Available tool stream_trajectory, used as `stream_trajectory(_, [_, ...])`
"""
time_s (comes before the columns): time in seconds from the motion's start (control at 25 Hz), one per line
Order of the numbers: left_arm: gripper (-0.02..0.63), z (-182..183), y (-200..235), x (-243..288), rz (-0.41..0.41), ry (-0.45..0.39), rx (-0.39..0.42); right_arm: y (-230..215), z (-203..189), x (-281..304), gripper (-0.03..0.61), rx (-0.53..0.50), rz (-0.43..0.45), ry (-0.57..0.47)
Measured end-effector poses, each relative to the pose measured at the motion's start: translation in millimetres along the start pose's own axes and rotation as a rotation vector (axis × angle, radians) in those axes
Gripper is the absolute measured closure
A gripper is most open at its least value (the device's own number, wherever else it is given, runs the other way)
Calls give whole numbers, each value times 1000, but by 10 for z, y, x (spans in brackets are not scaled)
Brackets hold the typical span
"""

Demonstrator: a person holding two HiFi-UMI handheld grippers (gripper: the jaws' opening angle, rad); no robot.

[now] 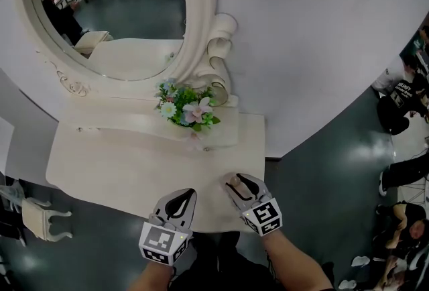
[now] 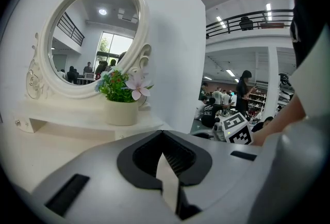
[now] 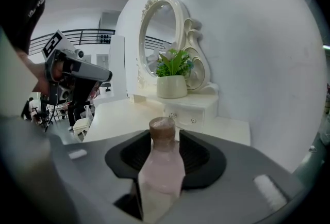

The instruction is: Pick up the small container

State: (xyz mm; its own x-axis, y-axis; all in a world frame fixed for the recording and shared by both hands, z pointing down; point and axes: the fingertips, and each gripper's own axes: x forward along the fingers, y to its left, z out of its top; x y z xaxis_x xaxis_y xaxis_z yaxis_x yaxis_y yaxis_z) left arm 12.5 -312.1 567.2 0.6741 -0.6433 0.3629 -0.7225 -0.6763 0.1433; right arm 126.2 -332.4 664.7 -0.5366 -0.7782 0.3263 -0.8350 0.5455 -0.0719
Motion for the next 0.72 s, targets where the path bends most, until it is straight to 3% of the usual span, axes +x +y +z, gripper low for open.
stream_trajectory(0.72, [607, -98, 133, -199, 36, 14, -31, 27, 71, 190, 394, -25, -8, -30])
